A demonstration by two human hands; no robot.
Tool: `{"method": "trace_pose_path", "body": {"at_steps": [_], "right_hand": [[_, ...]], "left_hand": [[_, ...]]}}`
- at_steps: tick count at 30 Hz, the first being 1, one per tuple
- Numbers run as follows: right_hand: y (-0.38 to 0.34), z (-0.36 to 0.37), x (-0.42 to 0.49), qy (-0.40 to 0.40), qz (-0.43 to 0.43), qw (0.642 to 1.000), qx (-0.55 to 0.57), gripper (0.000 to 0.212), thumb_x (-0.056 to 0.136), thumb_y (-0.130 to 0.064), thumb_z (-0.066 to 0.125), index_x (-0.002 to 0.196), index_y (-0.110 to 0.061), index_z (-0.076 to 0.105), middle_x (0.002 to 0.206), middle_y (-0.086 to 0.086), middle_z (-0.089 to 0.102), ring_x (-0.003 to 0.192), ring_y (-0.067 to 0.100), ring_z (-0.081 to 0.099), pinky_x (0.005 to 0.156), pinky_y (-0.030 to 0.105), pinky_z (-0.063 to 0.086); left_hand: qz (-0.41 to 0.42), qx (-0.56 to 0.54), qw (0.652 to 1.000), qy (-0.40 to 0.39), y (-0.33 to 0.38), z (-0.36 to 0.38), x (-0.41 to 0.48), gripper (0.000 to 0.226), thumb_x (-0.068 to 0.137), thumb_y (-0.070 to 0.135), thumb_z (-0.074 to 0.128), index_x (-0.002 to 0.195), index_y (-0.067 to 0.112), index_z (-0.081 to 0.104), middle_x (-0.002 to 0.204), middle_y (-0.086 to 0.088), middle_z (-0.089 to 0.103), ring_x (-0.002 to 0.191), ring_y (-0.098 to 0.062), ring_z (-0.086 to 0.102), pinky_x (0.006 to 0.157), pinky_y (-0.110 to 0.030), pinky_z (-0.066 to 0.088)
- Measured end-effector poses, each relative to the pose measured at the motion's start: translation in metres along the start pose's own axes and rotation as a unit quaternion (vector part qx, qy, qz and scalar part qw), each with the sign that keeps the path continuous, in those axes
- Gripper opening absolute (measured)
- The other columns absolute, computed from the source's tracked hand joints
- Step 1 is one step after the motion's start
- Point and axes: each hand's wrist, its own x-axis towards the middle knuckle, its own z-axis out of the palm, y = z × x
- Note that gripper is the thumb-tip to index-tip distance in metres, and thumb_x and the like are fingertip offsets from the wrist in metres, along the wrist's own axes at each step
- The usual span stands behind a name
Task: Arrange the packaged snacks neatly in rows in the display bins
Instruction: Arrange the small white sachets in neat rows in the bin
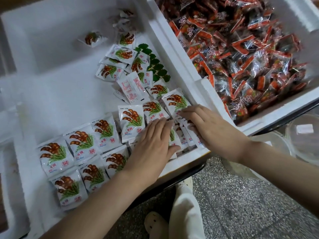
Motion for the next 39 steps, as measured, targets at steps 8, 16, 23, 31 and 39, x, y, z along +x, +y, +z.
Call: {"method": "trace_pose_path", "body": {"at_steps": [8,16,23,31,39], "right_hand": [[-0.004,0.01,0.008,0.023,0.003,1.0,-0.004,0.026,0.093,-0.004,0.051,0.119,-0.003,0.053,0.119,0.011,0.055,0.118,0.026,0.048,0.104,0.027,0.03],[-0.005,-0.025,0.036,0.036,0.012,0.996,0.084,0.035,0.098,-0.024,0.038,0.128,-0.008,0.045,0.125,0.007,0.05,0.118,0.02,0.045,0.101,0.028,0.034],[0.0,-0.012,0.15,-0.023,0.096,0.989,0.109,0.054,0.091,-0.001,0.049,0.141,-0.015,0.034,0.139,0.004,0.041,0.127,0.023,0.041,0.103,0.031,0.035],[0.006,0.008,0.197,-0.098,0.058,0.993,0.0,0.062,0.089,-0.012,0.057,0.144,-0.024,0.031,0.147,-0.003,0.036,0.129,0.025,0.034,0.107,0.035,0.035],[0.005,-0.001,0.198,0.005,0.073,0.997,0.021,0.021,0.099,-0.025,0.043,0.114,-0.011,0.049,0.096,0.006,0.062,0.079,0.027,0.06,0.069,0.038,0.052]], "left_hand": [[0.005,-0.01,1.0,0.003,0.0,0.0,0.002,0.065,0.09,0.05,0.026,0.129,0.004,0.051,0.128,-0.01,0.055,0.121,-0.023,0.052,0.102,-0.034,0.041],[-0.006,-0.107,0.993,0.059,-0.025,-0.035,0.013,0.048,0.098,0.04,0.024,0.141,0.019,0.034,0.145,0.001,0.037,0.134,-0.011,0.027,0.111,-0.026,0.009],[-0.169,-0.211,0.956,0.117,-0.1,-0.047,0.08,0.054,0.093,0.022,0.055,0.143,0.014,0.033,0.145,-0.005,0.035,0.132,-0.02,0.03,0.106,-0.027,0.025],[-0.225,-0.236,0.944,0.058,-0.128,-0.032,0.109,0.04,0.081,0.028,0.073,0.112,0.01,0.055,0.11,-0.006,0.06,0.1,-0.023,0.052,0.078,-0.027,0.042],[-0.228,-0.412,0.866,0.166,-0.132,-0.051,0.087,0.012,0.092,0.014,0.058,0.1,0.01,0.051,0.098,-0.001,0.063,0.071,-0.001,0.058,0.053,-0.011,0.05]]}}
